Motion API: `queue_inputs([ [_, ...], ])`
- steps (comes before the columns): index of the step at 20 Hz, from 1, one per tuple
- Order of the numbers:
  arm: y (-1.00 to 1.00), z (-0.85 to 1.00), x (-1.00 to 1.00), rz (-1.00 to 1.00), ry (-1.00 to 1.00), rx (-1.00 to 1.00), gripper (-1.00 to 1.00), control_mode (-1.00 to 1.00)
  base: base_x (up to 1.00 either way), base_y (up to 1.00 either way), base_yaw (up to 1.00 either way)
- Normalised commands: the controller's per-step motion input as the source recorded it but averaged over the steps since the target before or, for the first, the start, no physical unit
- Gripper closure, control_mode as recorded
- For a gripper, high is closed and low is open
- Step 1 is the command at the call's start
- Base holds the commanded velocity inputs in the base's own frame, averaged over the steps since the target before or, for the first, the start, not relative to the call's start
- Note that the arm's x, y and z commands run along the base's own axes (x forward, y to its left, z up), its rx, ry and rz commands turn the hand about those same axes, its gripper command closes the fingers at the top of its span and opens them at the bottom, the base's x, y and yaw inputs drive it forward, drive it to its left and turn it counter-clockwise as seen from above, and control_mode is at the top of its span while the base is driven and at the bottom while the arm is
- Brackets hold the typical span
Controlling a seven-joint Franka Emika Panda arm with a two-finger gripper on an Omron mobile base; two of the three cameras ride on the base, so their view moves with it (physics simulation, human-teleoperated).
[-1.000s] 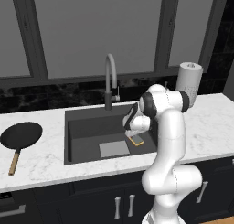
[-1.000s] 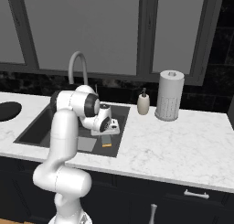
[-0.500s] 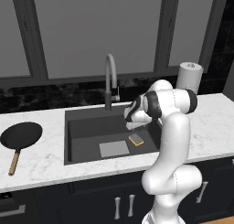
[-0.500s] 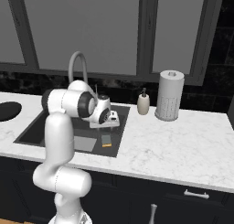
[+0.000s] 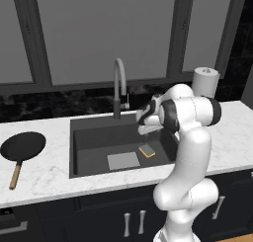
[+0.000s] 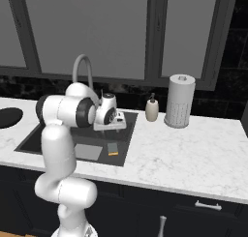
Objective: Pick the pan and sponge and place them into the sink. Then turn on the water.
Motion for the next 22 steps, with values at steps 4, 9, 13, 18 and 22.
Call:
queue_inputs([
  [4,-0.03,0.42,-0.42,0.00,0.00,0.00,-1.00,-1.00,0.00,0.00,0.00],
  [9,-0.05,0.45,-0.34,0.00,0.00,0.00,-1.00,-1.00,0.00,0.00,0.00],
  [13,-0.08,0.46,-0.40,0.00,0.00,0.00,-1.00,-1.00,0.00,0.00,0.00],
  [18,-0.02,0.50,-0.49,0.00,0.00,0.00,-1.00,-1.00,0.00,0.00,0.00],
  [22,0.00,0.61,-0.68,0.00,0.00,0.00,-1.00,-1.00,0.00,0.00,0.00],
])
